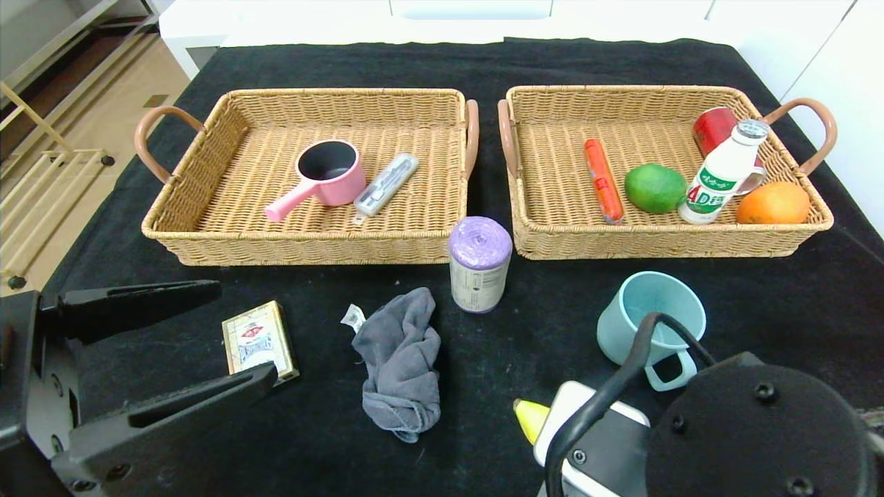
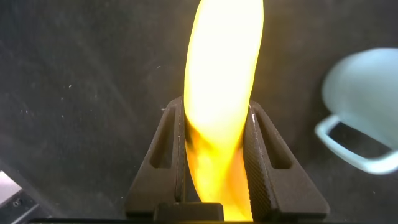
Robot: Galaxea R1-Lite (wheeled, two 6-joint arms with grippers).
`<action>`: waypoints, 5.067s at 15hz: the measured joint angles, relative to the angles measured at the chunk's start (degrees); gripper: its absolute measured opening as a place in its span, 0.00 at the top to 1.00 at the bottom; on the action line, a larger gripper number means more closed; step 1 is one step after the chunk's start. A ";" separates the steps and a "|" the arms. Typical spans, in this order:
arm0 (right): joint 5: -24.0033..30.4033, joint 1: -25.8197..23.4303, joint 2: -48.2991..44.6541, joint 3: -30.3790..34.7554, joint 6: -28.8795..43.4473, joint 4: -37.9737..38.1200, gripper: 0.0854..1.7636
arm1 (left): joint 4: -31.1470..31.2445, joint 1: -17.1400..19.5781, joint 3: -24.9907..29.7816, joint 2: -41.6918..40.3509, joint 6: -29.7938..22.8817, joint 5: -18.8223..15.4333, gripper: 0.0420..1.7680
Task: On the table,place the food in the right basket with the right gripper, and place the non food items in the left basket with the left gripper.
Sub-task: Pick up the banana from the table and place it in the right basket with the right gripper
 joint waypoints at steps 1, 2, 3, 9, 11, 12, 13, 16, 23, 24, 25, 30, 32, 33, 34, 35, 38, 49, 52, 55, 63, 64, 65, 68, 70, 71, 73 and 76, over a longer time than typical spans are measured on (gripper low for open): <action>-0.02 -0.23 -0.76 -0.16 0.28 -0.02 0.68 | 0.00 0.05 0.00 0.05 0.00 0.02 0.03; -0.05 -0.76 -1.57 -0.33 0.39 0.00 0.68 | 0.00 0.07 0.00 0.09 0.00 0.02 0.03; -0.05 -1.16 -2.33 -0.39 0.41 0.07 0.68 | 0.05 0.09 0.00 0.16 0.00 0.02 0.03; -0.20 -4.04 -6.57 -0.88 0.41 0.00 0.68 | 0.09 0.09 0.09 0.66 -0.02 0.02 0.03; -0.28 -6.05 -7.40 -1.68 0.26 -0.12 0.68 | 0.00 0.09 0.09 0.66 0.00 0.02 0.03; -0.27 -7.17 -7.69 -2.23 0.20 -0.15 0.68 | 0.00 0.09 0.09 0.66 0.00 0.02 0.03; -0.30 -8.47 -7.95 -3.11 0.15 -0.17 0.68 | 0.00 0.11 0.09 0.66 -0.02 0.02 0.03; -0.17 -12.19 -8.91 -5.40 0.12 -0.11 0.68 | 0.05 0.11 0.09 0.72 0.01 0.02 0.03; -0.17 -21.31 -9.26 -11.50 -1.93 -1.41 0.68 | -0.04 0.16 0.00 0.46 0.09 0.02 0.03; 0.06 -23.13 -8.66 -12.63 -2.86 -2.32 0.68 | -0.02 0.20 0.00 0.46 0.15 0.02 0.03; 0.69 -24.81 -7.80 -13.79 -3.85 -4.02 0.68 | -0.02 0.18 0.00 0.46 0.17 0.02 0.03; 2.78 -29.35 -1.27 -19.90 -7.35 -12.37 0.68 | -0.02 0.20 0.00 0.57 0.17 0.02 0.03; 2.78 -29.67 1.71 -23.15 -7.85 -13.81 0.68 | -0.02 0.20 0.00 0.60 0.17 0.02 0.03; 2.73 -29.72 3.16 -24.70 -7.94 -14.18 0.68 | -0.02 0.18 0.00 0.66 0.17 0.00 0.03; 2.67 -29.85 4.60 -26.32 -8.05 -14.31 0.68 | 0.05 0.13 0.00 0.71 0.22 -0.05 0.03; 2.67 -30.18 6.11 -28.17 -8.09 -14.47 0.68 | -0.04 0.13 0.00 0.71 0.22 -0.02 0.03; 2.62 -30.83 10.06 -33.24 -7.98 -15.69 0.68 | -0.37 0.16 0.00 0.57 0.22 -0.02 0.03; 3.01 -33.83 20.22 -39.20 -11.48 -29.95 0.68 | -0.06 0.09 0.00 0.51 0.44 -0.13 0.03; 2.95 -34.46 21.31 -39.52 -11.30 -30.37 0.68 | -0.02 0.09 0.00 0.49 0.44 -0.16 0.03; 2.86 -34.60 21.66 -39.58 -11.46 -30.40 0.68 | 0.00 0.09 0.05 0.44 0.44 -0.16 0.03; 2.90 -34.95 21.55 -39.47 -11.63 -30.28 0.27 | -0.02 0.09 0.09 0.35 0.44 -0.06 0.03; 2.89 -34.90 21.42 -39.36 -11.63 -30.26 0.25 | -0.04 0.09 0.09 0.33 0.44 -0.06 0.03; 2.86 -34.79 21.22 -39.25 -11.61 -30.21 0.22 | 0.00 0.09 0.09 0.33 0.44 -0.06 0.03; 2.93 -34.27 20.58 -38.81 -11.48 -29.88 0.16 | -0.02 0.09 0.09 0.30 0.44 -0.06 0.03; 2.93 -33.94 19.85 -37.95 -11.48 -29.73 0.13 | -0.11 0.16 0.06 0.24 0.44 -0.06 0.03; 2.95 -33.80 19.37 -37.16 -11.46 -29.73 0.12 | -0.02 0.16 0.06 0.24 0.50 -0.06 0.03; 2.93 -33.79 18.25 -35.15 -11.24 -29.68 0.10 | 0.05 0.13 0.11 0.24 1.05 -0.05 0.03; 2.95 -33.24 15.10 -31.18 -10.96 -29.56 0.08 | 0.05 0.09 0.44 0.27 2.07 -0.06 0.03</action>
